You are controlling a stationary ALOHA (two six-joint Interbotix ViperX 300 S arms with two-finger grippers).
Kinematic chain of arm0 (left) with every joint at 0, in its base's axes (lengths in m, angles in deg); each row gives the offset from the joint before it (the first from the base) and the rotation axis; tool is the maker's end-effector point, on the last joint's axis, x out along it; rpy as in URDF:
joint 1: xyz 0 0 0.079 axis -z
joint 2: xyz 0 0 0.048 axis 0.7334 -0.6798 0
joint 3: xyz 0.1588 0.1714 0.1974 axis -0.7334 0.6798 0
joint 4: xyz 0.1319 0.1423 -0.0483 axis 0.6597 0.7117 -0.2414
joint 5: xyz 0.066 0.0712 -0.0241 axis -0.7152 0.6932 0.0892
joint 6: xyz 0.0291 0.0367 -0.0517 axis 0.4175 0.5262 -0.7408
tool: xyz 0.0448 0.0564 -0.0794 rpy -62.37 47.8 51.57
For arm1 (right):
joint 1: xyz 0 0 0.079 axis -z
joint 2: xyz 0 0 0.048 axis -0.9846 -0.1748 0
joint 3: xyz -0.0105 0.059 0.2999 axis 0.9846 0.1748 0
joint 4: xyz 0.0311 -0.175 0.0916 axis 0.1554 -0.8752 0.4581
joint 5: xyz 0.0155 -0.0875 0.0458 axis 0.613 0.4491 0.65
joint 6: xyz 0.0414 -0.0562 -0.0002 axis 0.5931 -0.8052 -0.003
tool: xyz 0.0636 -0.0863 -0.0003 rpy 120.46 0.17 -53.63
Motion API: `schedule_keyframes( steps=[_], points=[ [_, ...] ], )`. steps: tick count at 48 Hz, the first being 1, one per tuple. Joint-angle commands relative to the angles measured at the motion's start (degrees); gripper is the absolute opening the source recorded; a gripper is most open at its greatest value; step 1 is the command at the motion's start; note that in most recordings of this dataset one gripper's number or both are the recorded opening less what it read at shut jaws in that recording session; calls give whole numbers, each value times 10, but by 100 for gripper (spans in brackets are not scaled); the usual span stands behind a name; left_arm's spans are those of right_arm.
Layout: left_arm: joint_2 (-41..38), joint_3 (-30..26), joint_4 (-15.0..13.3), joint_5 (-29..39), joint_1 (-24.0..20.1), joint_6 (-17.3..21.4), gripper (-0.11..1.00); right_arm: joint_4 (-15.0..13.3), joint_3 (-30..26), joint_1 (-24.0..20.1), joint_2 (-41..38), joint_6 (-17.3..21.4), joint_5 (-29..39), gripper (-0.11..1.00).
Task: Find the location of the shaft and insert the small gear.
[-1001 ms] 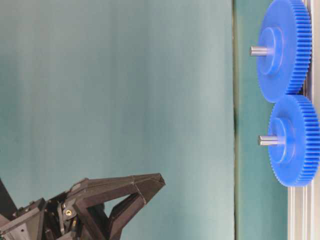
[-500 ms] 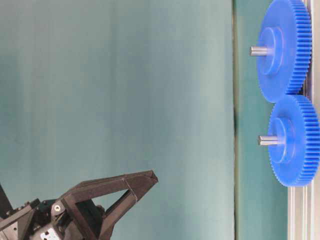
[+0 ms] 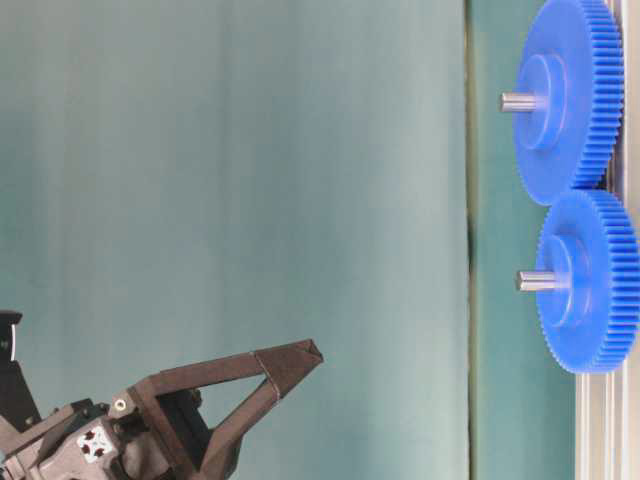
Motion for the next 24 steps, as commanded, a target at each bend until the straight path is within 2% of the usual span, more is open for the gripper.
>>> schedule_keyframes(
  steps=[1, 24],
  points=[
    [16, -6, 1, -5, 0, 0, -2, 1, -6, 1, -4, 6, -4, 6],
    [26, 4, 1, -5, 0, -1, -2, 1, -5, 1, 7, 5, -3, 6]
  ],
)
